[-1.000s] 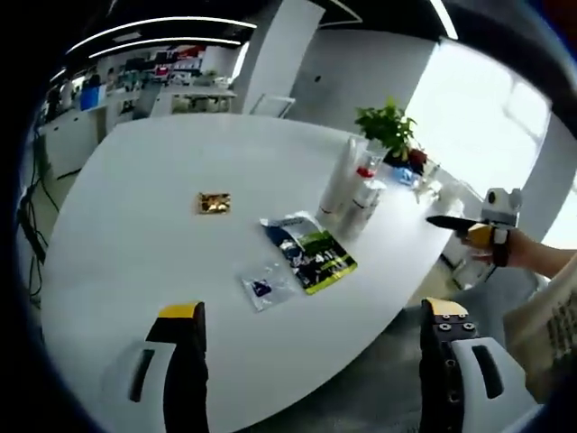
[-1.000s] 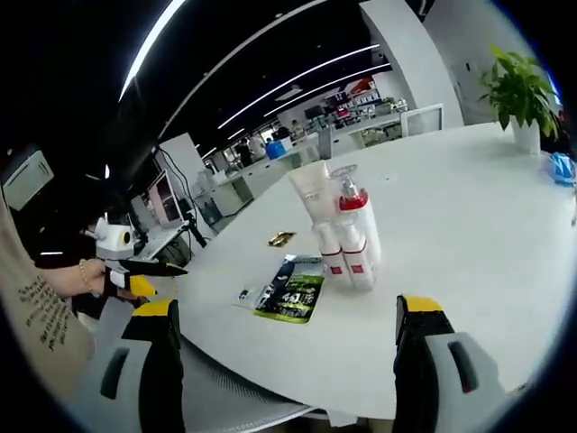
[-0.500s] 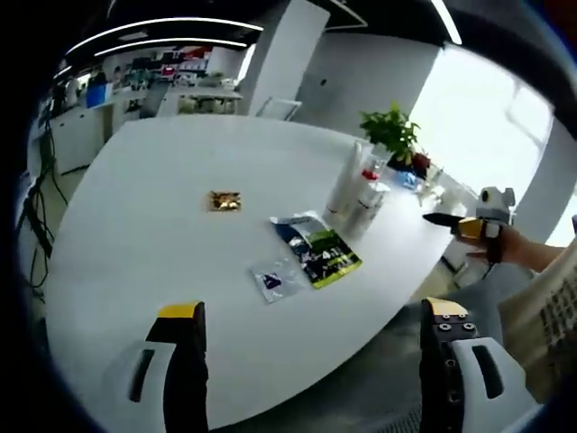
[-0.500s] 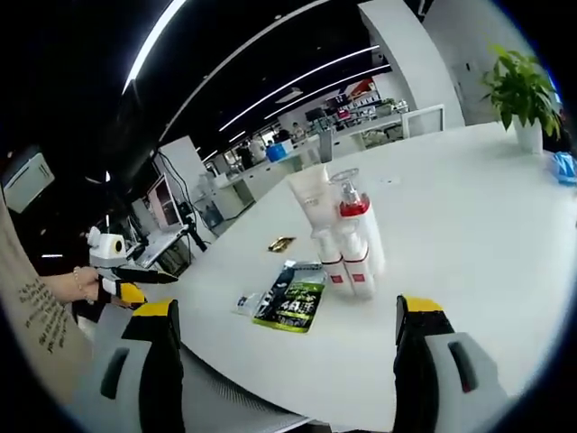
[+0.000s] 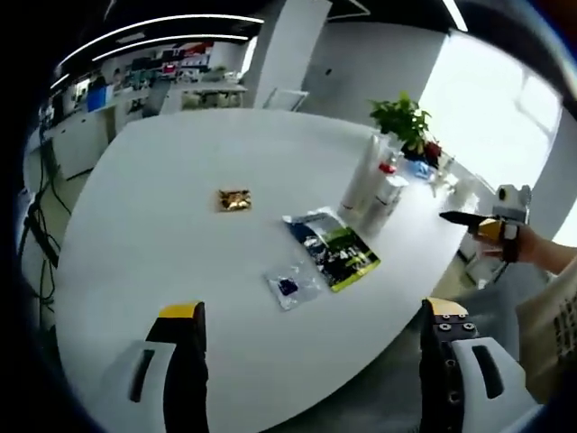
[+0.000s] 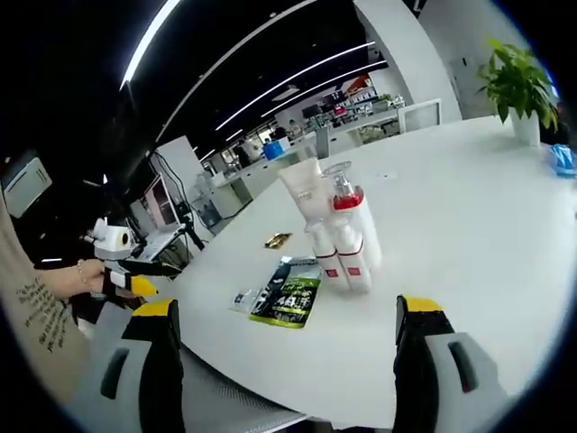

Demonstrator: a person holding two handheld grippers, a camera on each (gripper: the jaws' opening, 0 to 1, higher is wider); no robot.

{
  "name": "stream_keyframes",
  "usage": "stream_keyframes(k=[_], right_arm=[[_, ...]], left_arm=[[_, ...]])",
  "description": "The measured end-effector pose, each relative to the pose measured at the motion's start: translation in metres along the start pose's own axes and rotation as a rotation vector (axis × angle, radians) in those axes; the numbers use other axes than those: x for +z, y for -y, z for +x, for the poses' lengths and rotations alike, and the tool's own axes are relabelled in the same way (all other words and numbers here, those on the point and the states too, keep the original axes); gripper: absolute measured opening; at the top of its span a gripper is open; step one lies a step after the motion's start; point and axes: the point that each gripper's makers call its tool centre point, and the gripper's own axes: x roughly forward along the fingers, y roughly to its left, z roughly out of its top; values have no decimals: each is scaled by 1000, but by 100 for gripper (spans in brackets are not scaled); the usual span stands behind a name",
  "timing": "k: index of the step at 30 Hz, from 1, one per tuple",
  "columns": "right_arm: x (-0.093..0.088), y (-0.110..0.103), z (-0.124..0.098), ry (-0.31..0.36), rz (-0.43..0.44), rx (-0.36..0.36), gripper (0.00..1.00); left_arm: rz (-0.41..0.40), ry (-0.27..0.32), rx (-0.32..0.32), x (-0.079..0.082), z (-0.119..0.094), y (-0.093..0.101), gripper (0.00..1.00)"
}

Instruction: Arrange the skincare products in the storage area until every visible bottle or jar stands upright without overlapping.

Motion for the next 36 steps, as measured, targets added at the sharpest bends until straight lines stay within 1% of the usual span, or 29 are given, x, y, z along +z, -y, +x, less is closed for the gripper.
stream_keyframes(k=[4, 7, 12, 17, 22, 26, 28, 36], right_arm=[[-1, 6, -4, 1, 11, -16, 100], [0, 9, -5, 3, 17, -28, 100], [0, 13, -6, 5, 24, -42, 100], [-3, 16, -8, 4, 37, -56, 100], [-9, 20, -12, -3, 48, -78, 100], [-12, 24, -13, -2, 63, -97, 100], [-13, 25, -13, -5, 69, -103, 100], [-17, 29, -12, -9, 90, -125, 100]], left_arm=[[2, -15, 5, 5, 11, -2, 97], [-3, -39, 28, 9, 20, -9, 97], [6, -59, 49, 17, 34, -18, 97], [21, -113, 95, 25, 52, -33, 96], [33, -140, 120, 33, 71, -44, 96], [62, -182, 140, 36, 86, -54, 96], [65, -193, 147, 40, 93, -59, 96], [42, -229, 196, 50, 120, -83, 93]])
